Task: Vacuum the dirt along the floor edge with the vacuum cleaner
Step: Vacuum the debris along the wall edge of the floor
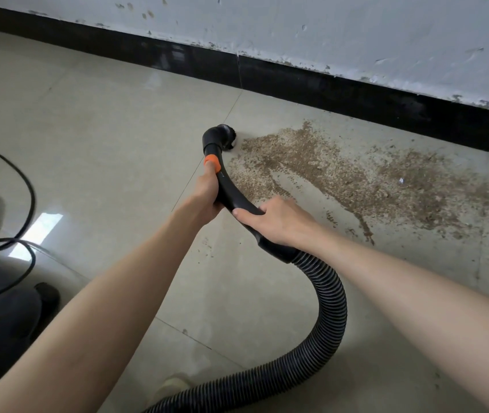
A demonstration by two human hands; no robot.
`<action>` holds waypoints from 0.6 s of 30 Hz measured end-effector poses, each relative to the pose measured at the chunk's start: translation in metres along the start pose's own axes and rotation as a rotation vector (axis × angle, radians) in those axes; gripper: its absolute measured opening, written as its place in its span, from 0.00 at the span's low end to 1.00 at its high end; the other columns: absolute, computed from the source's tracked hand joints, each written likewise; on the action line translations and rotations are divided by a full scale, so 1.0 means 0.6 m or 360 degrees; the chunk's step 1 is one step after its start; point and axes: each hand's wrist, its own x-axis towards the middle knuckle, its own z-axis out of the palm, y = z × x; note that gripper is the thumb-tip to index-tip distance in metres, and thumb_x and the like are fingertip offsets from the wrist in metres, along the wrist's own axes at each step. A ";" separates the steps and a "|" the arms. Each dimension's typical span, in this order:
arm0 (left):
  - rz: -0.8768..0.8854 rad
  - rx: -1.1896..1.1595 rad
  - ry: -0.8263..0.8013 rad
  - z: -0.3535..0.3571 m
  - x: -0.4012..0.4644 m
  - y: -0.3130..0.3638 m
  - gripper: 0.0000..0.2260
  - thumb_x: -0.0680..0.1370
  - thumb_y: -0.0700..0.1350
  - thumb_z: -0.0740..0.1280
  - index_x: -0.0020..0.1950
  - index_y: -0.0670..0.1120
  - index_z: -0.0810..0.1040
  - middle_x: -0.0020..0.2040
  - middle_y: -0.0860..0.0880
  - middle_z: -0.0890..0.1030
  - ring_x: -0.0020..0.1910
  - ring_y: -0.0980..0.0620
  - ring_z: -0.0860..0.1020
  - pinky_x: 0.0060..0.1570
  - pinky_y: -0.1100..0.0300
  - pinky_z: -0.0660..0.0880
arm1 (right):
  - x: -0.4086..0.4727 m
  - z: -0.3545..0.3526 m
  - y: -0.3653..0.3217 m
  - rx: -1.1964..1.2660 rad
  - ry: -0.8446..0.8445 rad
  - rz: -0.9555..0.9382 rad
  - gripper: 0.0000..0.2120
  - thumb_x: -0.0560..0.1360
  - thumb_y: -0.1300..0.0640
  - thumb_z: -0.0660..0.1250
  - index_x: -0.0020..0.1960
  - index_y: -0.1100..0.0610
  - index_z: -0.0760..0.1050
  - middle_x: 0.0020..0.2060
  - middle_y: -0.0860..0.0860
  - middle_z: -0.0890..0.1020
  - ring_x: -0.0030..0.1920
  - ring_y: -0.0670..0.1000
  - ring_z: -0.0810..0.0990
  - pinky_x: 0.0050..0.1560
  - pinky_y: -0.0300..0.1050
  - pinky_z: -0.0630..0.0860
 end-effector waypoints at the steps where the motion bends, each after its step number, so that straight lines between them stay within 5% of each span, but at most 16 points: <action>1: -0.0016 -0.0018 0.0007 -0.005 -0.005 -0.005 0.21 0.79 0.59 0.59 0.59 0.43 0.68 0.46 0.46 0.75 0.43 0.51 0.76 0.35 0.57 0.73 | -0.006 0.002 0.000 -0.0007 -0.0016 -0.0011 0.28 0.74 0.30 0.60 0.30 0.52 0.68 0.26 0.47 0.75 0.30 0.52 0.76 0.31 0.45 0.67; 4: -0.0086 -0.0099 0.0023 -0.028 -0.026 -0.025 0.21 0.79 0.58 0.60 0.61 0.43 0.69 0.49 0.47 0.76 0.44 0.51 0.76 0.36 0.57 0.73 | -0.027 0.014 0.003 -0.0087 -0.0098 -0.0032 0.29 0.73 0.28 0.58 0.34 0.53 0.74 0.33 0.49 0.82 0.37 0.53 0.82 0.41 0.47 0.79; 9: -0.0104 -0.0230 -0.0005 -0.073 -0.070 -0.061 0.26 0.79 0.55 0.59 0.71 0.41 0.65 0.54 0.55 0.68 0.52 0.58 0.71 0.38 0.56 0.74 | -0.070 0.034 0.004 -0.0234 -0.0188 -0.0107 0.29 0.72 0.27 0.58 0.35 0.53 0.74 0.35 0.50 0.82 0.38 0.53 0.81 0.38 0.46 0.75; 14: -0.0122 -0.0247 0.0089 -0.100 -0.121 -0.106 0.16 0.79 0.55 0.59 0.57 0.44 0.70 0.46 0.47 0.74 0.44 0.51 0.74 0.39 0.55 0.73 | -0.124 0.051 0.015 -0.0287 -0.0315 -0.0164 0.28 0.73 0.28 0.58 0.35 0.52 0.74 0.33 0.48 0.81 0.35 0.50 0.80 0.32 0.42 0.71; 18: -0.0077 -0.0168 0.0136 -0.096 -0.160 -0.155 0.19 0.80 0.57 0.57 0.57 0.41 0.70 0.47 0.46 0.76 0.46 0.50 0.76 0.37 0.57 0.73 | -0.163 0.064 0.037 -0.0291 -0.0542 -0.0148 0.26 0.75 0.30 0.56 0.37 0.53 0.72 0.34 0.48 0.80 0.34 0.50 0.79 0.36 0.44 0.72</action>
